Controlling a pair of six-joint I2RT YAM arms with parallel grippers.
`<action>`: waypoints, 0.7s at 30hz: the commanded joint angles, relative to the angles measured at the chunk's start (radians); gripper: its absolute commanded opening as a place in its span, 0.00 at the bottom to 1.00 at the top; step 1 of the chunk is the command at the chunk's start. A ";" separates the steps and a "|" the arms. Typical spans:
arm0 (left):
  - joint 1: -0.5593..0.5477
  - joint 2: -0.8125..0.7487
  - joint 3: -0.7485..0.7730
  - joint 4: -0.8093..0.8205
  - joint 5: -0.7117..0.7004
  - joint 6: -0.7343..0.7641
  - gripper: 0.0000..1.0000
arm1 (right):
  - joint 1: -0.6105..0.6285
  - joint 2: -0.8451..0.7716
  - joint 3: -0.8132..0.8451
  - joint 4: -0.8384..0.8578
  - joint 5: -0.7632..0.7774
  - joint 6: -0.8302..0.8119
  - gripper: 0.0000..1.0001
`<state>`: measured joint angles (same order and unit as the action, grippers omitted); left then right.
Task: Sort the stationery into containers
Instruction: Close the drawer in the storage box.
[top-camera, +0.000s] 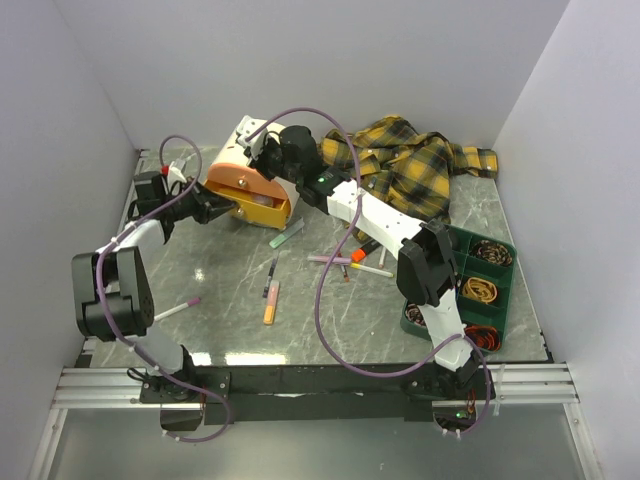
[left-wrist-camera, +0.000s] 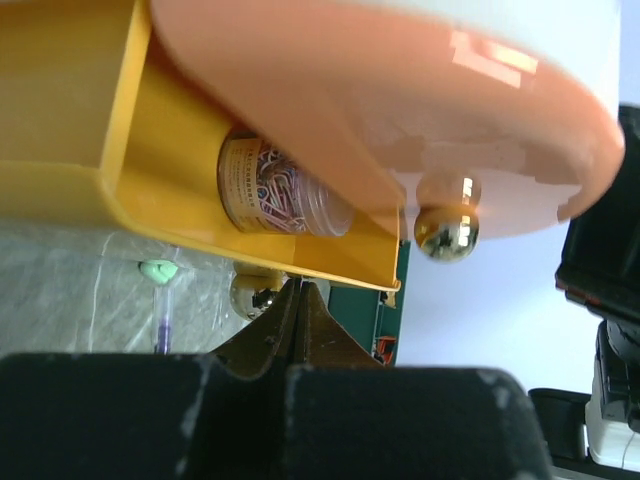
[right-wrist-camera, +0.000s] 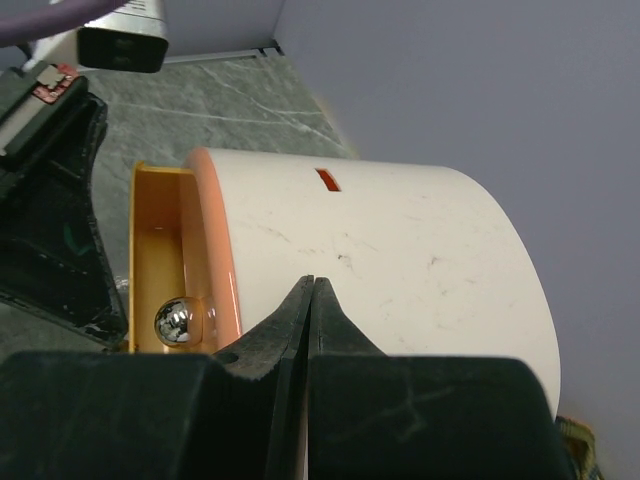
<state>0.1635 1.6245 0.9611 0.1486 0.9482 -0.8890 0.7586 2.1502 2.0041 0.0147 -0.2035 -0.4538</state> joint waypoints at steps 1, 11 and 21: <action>-0.010 0.040 0.085 0.068 -0.002 0.002 0.01 | -0.001 0.043 0.005 -0.036 -0.010 0.020 0.00; -0.024 0.106 0.125 0.097 -0.002 -0.002 0.01 | -0.002 0.053 0.002 -0.035 -0.008 0.023 0.00; -0.036 0.149 0.168 0.109 0.011 -0.013 0.01 | -0.001 0.062 0.010 -0.036 -0.002 0.020 0.00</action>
<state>0.1349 1.7580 1.0740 0.2028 0.9668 -0.8974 0.7586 2.1647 2.0041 0.0486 -0.2031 -0.4500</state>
